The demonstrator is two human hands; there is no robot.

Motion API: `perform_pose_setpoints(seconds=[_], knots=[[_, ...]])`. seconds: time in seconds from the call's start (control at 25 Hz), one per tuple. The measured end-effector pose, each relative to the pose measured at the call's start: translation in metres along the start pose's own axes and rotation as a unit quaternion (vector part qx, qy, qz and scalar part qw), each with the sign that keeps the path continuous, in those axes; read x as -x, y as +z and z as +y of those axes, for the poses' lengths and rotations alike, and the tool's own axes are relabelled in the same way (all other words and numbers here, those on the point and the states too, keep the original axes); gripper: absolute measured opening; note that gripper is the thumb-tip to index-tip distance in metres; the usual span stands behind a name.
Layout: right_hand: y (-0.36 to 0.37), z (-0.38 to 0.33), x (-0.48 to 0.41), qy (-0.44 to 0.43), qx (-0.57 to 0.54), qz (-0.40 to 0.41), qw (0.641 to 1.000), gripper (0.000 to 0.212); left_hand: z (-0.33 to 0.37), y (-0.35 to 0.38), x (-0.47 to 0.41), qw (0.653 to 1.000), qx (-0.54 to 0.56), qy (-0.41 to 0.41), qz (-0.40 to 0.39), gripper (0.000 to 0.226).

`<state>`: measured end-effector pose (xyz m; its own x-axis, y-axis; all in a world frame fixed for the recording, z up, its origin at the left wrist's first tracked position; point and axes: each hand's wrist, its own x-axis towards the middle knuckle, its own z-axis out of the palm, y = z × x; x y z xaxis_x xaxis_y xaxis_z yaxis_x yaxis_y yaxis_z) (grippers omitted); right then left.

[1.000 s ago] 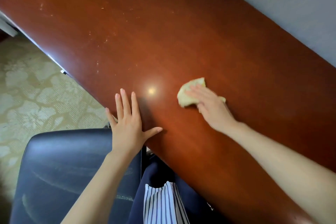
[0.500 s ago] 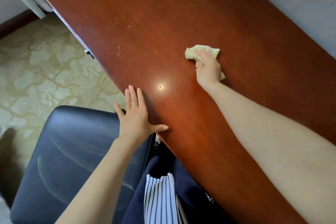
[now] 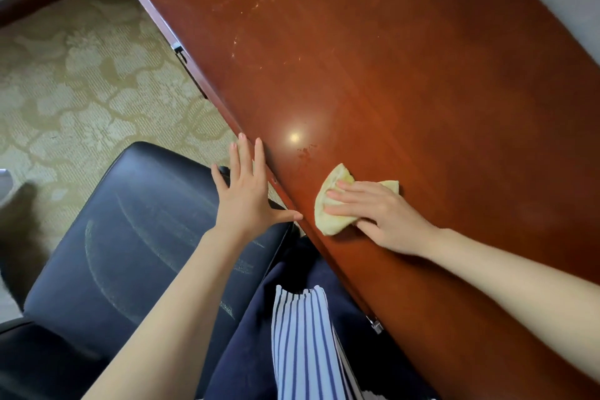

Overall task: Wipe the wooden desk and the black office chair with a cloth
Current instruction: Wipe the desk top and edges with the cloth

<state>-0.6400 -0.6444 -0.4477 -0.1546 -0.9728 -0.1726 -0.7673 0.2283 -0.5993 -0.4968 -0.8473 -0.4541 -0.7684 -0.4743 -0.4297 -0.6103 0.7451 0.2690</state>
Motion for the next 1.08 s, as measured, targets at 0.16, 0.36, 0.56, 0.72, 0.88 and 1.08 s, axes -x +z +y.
perform_pose_setpoints(seconds=[0.16,0.36,0.56,0.72,0.88,1.08], knots=[[-0.022,0.008,-0.035,-0.100,0.062,-0.070,0.991,0.050,-0.011,0.001,0.002,0.999,0.040,0.002,0.010,0.140],[-0.028,-0.002,-0.114,-0.101,0.052,-0.095,0.989,0.046,-0.020,-0.003,0.001,0.998,0.062,-0.017,0.004,0.136],[-0.021,-0.022,-0.187,0.009,0.007,-0.007,1.000,0.052,-0.021,-0.007,0.002,0.996,0.084,-0.033,0.002,0.134],[-0.005,-0.037,-0.194,0.071,-0.028,0.072,0.994,0.051,-0.025,-0.007,0.006,0.994,0.096,-0.043,0.003,0.130],[-0.002,-0.029,-0.134,0.037,-0.058,0.041,0.997,0.055,-0.025,-0.014,0.001,0.993,0.109,-0.034,0.038,0.128],[-0.009,0.001,-0.024,-0.025,0.029,-0.028,0.999,0.058,-0.010,-0.023,-0.020,0.996,0.073,0.013,0.043,0.136]])
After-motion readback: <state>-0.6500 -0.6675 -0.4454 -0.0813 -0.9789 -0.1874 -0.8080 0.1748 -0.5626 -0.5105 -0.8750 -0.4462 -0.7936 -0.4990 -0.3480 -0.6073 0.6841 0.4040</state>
